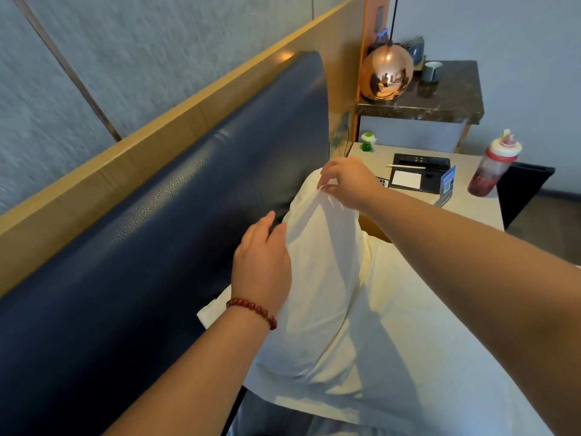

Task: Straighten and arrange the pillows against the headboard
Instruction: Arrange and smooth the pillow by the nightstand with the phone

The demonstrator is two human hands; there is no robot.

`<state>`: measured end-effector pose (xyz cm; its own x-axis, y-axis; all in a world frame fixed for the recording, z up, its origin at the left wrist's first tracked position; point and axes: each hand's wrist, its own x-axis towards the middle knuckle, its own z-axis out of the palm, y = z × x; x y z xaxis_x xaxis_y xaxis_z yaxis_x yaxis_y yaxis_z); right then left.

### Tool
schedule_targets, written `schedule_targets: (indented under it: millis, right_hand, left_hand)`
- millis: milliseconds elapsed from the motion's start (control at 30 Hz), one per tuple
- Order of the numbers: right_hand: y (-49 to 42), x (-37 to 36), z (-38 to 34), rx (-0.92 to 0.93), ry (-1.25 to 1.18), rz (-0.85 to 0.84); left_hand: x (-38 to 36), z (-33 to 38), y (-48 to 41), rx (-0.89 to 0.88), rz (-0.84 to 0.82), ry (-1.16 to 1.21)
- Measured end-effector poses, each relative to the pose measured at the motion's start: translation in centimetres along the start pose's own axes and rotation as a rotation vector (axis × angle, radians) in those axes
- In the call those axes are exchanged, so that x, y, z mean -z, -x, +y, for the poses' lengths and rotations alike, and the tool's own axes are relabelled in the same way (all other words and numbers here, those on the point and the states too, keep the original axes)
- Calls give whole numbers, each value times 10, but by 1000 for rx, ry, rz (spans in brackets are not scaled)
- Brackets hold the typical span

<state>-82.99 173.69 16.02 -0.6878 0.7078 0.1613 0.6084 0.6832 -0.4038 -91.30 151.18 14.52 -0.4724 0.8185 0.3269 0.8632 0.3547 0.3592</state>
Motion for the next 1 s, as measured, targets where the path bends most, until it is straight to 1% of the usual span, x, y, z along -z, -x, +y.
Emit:
schedule_targets:
  millis: [67,100,133,200,267,300,367,433,500,567,600,633,700,733,767,833,867,900,1000]
  right_hand:
    - [-6,3,1,5,31,-10]
    - [-9,4,2,0,12,-25]
    - [-12,5,3,-14,-17,-54]
    - [-17,8,3,-37,-98,-135]
    - [-22,11,2,-68,-178,-195]
    - [-27,13,2,-88,-218,-197]
    - [-36,14,4,-137,-273,-178]
    - [-43,12,8,-179,-277,-154]
    - [-46,10,11,-205,-307,-99]
    - [-45,13,11,-195,-409,-83]
    - [-42,15,10,-188,-440,-132]
    - [-39,16,11,-182,-431,-224]
    - [-32,18,18,-153,-256,-428]
    - [-29,17,23,-151,-178,-447]
    - [-29,16,27,-163,-161,-399]
    - [-29,14,33,-222,-292,-207]
    - [-30,13,34,-236,-328,-142]
    - [-32,11,34,-231,-312,-116]
    - [-39,7,35,-201,-195,-115]
  left_hand:
    - [-4,6,-10,-199,57,-56]
    - [-8,11,-16,-256,23,-70]
    - [-11,15,-22,-263,-38,-75]
    - [-22,18,-35,-181,-149,-67]
    - [-33,13,-44,-89,-182,-45]
    - [-37,9,-48,-32,-184,-1]
    - [-40,-2,-51,132,-182,198]
    - [-38,-6,-48,270,-129,462]
    - [-35,-4,-44,329,-48,643]
    - [-33,-3,-42,388,-18,775]
    - [-33,-3,-42,407,-19,806]
    - [-32,-2,-43,414,-20,813]
    - [-33,-2,-45,413,-26,783]
    - [-35,-2,-46,417,-34,766]
    - [-36,-2,-47,425,-43,753]
    - [-40,-2,-47,428,-57,730]
    - [-42,-3,-47,419,-61,720]
    - [-43,-3,-47,404,-65,707]
    - [-46,-5,-48,374,-82,656]
